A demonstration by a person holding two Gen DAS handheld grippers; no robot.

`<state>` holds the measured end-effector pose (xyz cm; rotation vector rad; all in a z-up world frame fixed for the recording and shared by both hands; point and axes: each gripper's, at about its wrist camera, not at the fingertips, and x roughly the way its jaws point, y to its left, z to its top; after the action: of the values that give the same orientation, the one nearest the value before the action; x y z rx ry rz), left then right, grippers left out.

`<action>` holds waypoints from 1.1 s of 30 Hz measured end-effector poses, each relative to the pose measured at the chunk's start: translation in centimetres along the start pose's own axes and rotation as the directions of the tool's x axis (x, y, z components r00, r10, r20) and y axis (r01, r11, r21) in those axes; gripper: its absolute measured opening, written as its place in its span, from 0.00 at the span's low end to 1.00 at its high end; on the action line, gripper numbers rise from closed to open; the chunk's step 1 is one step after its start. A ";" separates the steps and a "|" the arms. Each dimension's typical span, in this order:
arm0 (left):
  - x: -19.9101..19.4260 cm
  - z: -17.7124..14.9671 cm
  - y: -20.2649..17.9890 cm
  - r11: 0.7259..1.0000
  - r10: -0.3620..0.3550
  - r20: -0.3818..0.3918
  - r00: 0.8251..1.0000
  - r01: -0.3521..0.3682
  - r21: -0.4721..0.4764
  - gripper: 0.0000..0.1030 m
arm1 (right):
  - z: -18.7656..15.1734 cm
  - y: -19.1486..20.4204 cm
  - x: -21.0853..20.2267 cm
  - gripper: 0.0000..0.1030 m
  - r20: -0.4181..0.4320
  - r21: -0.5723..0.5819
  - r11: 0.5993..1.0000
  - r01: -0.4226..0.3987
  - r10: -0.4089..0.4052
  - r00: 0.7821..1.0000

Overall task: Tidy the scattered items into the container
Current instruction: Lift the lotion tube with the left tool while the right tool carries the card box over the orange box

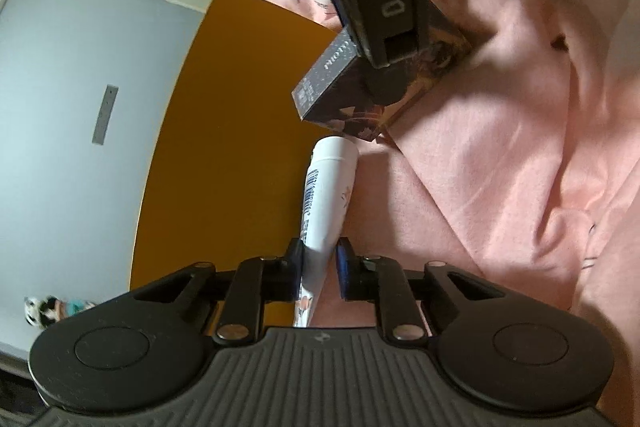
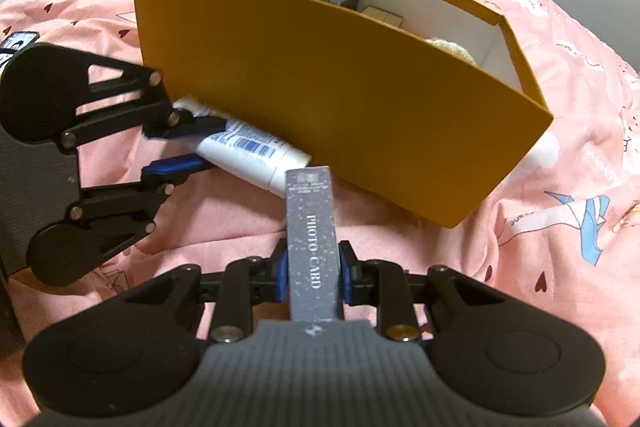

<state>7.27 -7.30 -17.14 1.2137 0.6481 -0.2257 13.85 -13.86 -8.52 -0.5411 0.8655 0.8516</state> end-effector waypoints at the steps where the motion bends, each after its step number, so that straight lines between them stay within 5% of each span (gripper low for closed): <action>1: -0.1 0.0 0.5 1.000 -0.018 0.000 1.000 0.018 -0.023 0.19 | 0.3 -0.2 0.1 0.25 0.003 0.000 1.000 0.003 -0.003 1.000; 13: -3.6 -0.5 4.5 0.978 -0.099 0.038 0.994 0.105 -0.182 0.17 | 0.0 0.3 -1.2 0.25 0.046 0.001 1.000 0.026 -0.026 0.999; 22: -7.4 -1.0 9.2 0.916 -0.140 0.123 0.982 0.176 -0.362 0.16 | 0.8 0.2 -4.5 0.25 0.102 -0.011 0.999 0.040 -0.039 0.994; 33: -13.6 -1.5 13.5 0.865 -0.053 0.190 0.980 0.140 -0.482 0.16 | 4.2 -0.1 -9.1 0.25 0.217 -0.051 0.996 0.070 -0.057 0.974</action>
<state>2.54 -3.49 1.07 0.6586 0.5711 -0.2280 12.42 -14.78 1.33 -0.5142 0.6232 0.8614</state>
